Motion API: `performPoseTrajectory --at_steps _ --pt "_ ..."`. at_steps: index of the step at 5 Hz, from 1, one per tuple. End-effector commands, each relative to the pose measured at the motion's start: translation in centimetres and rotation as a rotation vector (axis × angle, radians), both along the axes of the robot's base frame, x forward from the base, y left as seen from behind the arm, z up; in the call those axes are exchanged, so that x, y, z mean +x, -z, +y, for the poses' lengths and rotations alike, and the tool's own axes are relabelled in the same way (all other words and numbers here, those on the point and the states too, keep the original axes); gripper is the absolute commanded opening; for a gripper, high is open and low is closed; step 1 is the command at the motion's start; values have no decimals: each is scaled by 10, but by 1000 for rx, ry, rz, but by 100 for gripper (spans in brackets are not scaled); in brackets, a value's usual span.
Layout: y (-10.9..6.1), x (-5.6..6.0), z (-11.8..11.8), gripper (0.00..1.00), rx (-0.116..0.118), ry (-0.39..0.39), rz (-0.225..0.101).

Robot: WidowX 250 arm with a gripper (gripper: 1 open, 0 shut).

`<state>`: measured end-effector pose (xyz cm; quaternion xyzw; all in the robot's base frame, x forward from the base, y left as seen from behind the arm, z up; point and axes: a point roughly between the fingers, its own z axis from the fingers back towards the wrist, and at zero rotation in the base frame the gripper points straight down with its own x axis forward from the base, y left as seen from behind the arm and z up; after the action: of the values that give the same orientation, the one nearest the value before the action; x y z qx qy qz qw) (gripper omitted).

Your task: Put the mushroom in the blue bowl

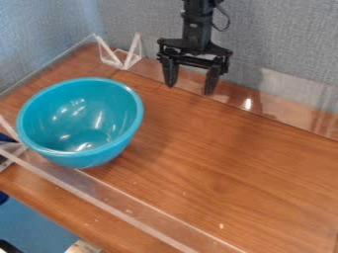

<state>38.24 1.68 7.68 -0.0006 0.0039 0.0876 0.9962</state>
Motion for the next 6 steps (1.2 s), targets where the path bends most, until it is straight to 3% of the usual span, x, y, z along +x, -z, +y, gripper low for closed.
performPoseTrajectory --at_steps 1,6 --pt "-12 4 0 100 0 -8 -42" --pt "-5 7 1 100 -9 -46 -45"
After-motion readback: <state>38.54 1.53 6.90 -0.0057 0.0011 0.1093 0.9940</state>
